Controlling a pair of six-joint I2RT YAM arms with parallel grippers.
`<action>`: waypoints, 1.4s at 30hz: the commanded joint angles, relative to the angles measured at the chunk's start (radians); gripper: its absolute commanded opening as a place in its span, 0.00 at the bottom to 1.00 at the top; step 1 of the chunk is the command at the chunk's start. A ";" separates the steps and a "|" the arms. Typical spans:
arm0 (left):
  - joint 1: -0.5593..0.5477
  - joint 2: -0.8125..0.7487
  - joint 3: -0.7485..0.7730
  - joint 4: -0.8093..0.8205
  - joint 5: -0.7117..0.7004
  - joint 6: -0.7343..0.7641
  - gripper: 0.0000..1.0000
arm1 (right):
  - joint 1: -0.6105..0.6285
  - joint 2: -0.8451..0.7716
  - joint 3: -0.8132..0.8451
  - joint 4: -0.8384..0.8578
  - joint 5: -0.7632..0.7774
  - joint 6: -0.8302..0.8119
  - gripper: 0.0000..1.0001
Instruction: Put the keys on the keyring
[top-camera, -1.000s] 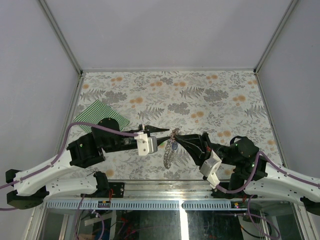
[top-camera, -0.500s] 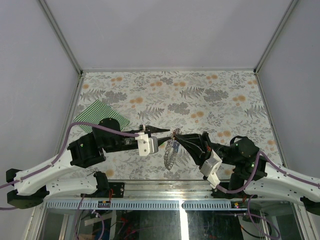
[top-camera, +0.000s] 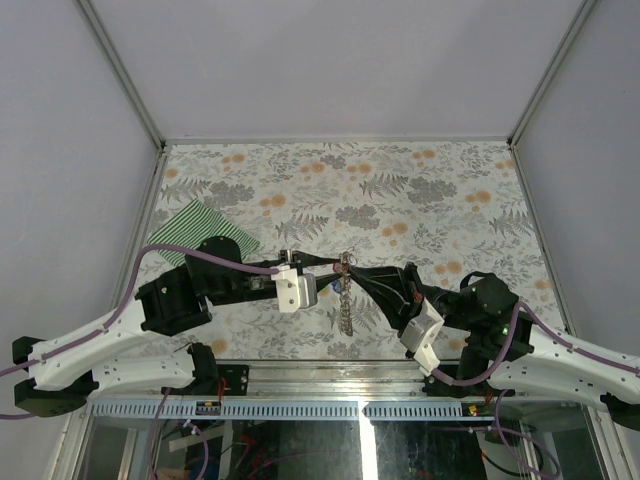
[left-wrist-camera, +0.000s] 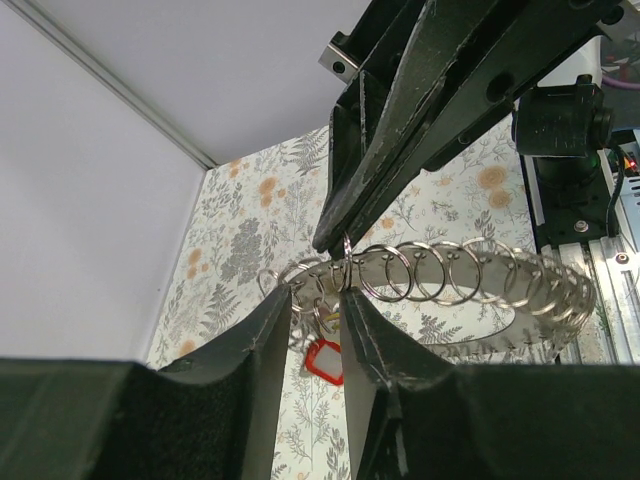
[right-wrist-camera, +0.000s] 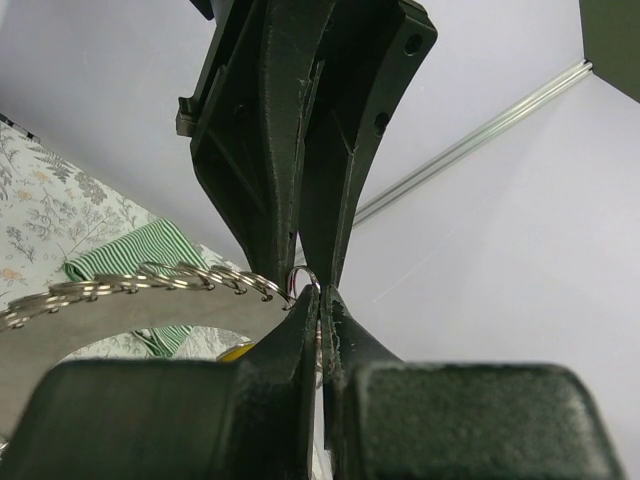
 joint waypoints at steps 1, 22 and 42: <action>-0.012 -0.004 0.022 0.047 -0.004 0.005 0.27 | 0.007 -0.010 0.038 0.118 0.047 0.008 0.00; -0.011 -0.017 0.013 0.050 -0.043 0.009 0.27 | 0.007 -0.008 0.043 0.108 0.042 0.030 0.00; -0.012 -0.012 0.010 0.084 -0.003 -0.013 0.18 | 0.007 0.025 0.053 0.102 0.005 0.059 0.00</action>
